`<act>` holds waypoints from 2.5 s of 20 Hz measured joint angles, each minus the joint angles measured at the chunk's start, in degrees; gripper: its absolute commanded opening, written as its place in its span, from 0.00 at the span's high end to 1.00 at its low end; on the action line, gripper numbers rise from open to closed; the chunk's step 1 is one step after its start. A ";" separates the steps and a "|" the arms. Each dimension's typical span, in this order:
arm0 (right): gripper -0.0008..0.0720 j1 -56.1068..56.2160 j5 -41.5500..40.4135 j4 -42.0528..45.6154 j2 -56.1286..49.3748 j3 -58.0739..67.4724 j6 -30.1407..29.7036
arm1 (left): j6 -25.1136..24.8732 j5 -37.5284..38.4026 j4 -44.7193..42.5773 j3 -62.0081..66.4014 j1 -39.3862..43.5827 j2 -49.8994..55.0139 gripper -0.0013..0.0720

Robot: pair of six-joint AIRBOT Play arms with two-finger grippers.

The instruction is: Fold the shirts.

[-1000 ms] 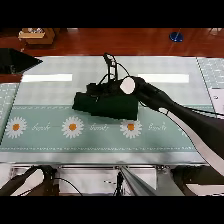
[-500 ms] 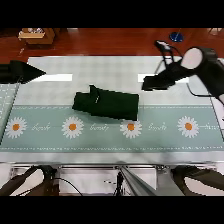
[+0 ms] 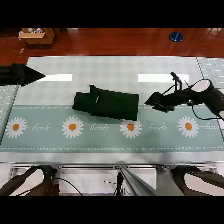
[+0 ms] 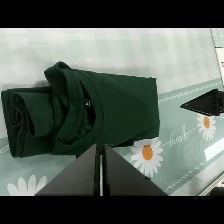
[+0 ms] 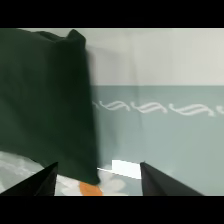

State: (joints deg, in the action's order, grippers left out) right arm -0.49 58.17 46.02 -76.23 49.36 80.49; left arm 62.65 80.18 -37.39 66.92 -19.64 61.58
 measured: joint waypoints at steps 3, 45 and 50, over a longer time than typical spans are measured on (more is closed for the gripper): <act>0.20 2.51 -4.33 -8.13 -3.89 -2.45 -3.45 | 0.02 -0.02 -0.31 0.00 0.00 0.00 0.89; 0.96 -73.18 46.49 55.23 26.84 15.50 4.61 | -2.93 -6.88 -0.39 0.00 -0.13 3.19 0.89; 0.46 -74.18 46.16 66.16 30.29 3.32 4.09 | -3.48 -11.17 -0.39 0.04 -2.27 3.19 0.89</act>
State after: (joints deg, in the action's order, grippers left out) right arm -74.67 104.33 112.18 -45.93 52.69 84.58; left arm 59.18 69.01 -37.78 66.96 -21.91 64.77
